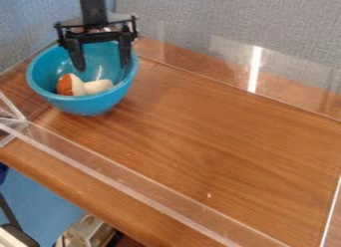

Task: Remove the mushroom from inside the blue bowl and put it on the table

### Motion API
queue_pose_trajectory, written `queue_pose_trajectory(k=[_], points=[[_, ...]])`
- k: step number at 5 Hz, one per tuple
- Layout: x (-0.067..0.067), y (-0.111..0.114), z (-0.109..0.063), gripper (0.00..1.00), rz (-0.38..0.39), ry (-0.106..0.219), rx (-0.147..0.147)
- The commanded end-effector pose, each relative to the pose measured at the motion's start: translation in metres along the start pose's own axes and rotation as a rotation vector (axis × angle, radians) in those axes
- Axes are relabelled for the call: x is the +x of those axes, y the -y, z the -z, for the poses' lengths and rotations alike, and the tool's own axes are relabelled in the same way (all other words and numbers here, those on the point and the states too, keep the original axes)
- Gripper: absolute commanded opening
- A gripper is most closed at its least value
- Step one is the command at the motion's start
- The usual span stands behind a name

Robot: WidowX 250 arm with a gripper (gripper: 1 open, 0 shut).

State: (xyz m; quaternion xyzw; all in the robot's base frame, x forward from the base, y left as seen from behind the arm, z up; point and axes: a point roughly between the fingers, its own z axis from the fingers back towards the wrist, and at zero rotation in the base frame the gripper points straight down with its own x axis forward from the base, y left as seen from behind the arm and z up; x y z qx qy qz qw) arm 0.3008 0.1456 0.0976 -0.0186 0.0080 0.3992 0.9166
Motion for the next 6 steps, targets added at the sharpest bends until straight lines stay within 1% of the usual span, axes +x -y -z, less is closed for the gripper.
queue_pose_trajectory(k=[1, 2, 3, 4, 5, 6], points=[[0.014, 0.005, -0.02, 1.0, -0.068, 0.075, -0.036], [0.019, 0.009, -0.018, 1.0, -0.09, 0.082, -0.037], [0.023, 0.014, -0.018, 0.0, -0.103, 0.089, -0.037], [0.028, 0.015, -0.009, 1.0, -0.098, 0.093, -0.033], [0.031, 0.015, -0.003, 0.0, -0.096, 0.103, -0.032], [0.037, 0.014, 0.001, 1.0, -0.115, 0.111, -0.031]])
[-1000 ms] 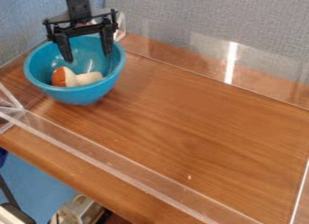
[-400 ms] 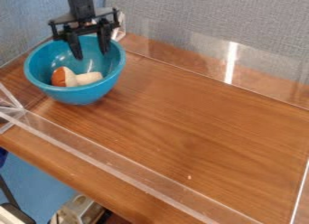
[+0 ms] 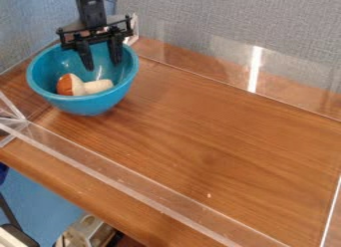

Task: Remove the mushroom from inside the blue bowl and put it on the table

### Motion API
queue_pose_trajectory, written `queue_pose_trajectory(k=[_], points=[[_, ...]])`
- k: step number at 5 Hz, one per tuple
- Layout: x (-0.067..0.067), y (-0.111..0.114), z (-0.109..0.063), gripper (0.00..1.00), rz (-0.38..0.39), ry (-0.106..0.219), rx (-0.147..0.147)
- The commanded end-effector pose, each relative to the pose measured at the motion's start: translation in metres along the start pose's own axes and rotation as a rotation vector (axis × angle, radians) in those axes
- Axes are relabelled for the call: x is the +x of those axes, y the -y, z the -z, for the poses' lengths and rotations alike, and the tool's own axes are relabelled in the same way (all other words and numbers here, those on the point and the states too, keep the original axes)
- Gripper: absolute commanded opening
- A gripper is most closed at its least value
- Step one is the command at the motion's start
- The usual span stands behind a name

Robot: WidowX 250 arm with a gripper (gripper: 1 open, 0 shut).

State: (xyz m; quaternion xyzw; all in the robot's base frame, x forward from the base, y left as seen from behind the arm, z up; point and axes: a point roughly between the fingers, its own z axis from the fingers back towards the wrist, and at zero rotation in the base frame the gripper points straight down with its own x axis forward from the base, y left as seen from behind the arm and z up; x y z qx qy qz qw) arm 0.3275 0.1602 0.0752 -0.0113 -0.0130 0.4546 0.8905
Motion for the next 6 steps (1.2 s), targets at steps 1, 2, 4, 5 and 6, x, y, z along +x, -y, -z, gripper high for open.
queue_pose_trajectory(k=[1, 2, 4, 5, 6], points=[[0.011, 0.005, -0.023, 0.0, -0.012, 0.078, -0.033], [0.0, 0.006, -0.017, 1.0, -0.02, 0.095, -0.039], [-0.009, 0.005, -0.019, 1.0, -0.008, 0.124, -0.065], [-0.004, 0.006, -0.015, 1.0, 0.016, 0.13, -0.067], [0.001, 0.006, -0.01, 1.0, 0.04, 0.135, -0.07]])
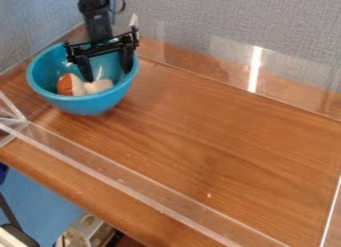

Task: Remove the mushroom from inside the blue bowl and put it on the table

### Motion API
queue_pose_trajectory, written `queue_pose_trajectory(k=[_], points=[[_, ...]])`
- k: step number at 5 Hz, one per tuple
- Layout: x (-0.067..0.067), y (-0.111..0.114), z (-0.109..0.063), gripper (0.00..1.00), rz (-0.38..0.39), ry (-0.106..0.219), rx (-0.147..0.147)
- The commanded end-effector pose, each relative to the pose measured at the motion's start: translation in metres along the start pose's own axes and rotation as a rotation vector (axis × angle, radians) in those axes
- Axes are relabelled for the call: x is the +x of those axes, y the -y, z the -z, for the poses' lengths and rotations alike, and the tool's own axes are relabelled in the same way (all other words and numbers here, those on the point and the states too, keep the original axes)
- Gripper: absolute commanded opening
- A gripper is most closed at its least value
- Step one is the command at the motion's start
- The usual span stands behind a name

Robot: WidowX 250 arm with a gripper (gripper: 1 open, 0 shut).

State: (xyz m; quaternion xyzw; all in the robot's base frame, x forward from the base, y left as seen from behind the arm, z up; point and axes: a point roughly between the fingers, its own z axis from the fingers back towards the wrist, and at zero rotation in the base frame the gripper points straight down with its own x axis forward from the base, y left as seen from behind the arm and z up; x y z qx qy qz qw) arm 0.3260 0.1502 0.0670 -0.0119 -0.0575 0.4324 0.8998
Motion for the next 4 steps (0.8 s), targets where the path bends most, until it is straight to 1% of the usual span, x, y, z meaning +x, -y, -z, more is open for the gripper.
queue_pose_trajectory(k=[1, 2, 4], points=[[0.0106, 0.0056, -0.0071, 1.0, -0.016, 0.067, -0.028], [0.0094, 0.0087, 0.0023, 1.0, -0.027, 0.077, -0.03], [0.0023, 0.0094, 0.0024, 1.0, -0.103, 0.09, -0.023]])
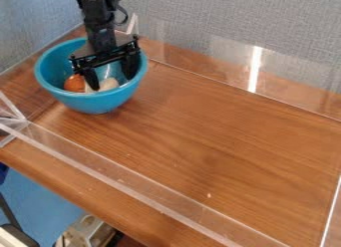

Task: Remove the mushroom from inside the blue bowl and put it on the table

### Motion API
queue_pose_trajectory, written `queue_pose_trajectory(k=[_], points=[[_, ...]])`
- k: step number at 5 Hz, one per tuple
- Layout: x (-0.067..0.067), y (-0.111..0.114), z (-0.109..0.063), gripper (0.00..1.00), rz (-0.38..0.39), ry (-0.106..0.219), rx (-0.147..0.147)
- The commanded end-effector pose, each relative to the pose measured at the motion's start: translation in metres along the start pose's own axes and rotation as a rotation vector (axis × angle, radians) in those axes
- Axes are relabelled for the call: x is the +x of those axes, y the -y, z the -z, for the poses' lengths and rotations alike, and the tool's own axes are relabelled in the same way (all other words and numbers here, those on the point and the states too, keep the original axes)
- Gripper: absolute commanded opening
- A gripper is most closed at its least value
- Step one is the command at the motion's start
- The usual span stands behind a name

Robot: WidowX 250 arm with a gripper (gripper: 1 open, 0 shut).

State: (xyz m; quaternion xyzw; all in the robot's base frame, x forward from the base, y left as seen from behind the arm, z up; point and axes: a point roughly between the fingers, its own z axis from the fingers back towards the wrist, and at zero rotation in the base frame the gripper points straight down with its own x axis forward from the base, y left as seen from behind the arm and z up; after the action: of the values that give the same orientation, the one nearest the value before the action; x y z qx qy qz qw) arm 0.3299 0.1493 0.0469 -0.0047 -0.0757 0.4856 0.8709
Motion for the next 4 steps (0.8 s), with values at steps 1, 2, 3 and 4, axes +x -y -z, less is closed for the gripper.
queue_pose_trajectory(k=[1, 2, 3, 4], points=[[-0.005, 0.01, -0.02, 0.0, 0.045, 0.043, -0.031], [-0.012, 0.012, -0.024, 0.0, 0.072, 0.043, -0.035], [-0.013, 0.011, -0.029, 0.0, 0.037, 0.05, -0.032], [-0.014, 0.01, -0.035, 0.0, 0.002, 0.059, -0.032]])
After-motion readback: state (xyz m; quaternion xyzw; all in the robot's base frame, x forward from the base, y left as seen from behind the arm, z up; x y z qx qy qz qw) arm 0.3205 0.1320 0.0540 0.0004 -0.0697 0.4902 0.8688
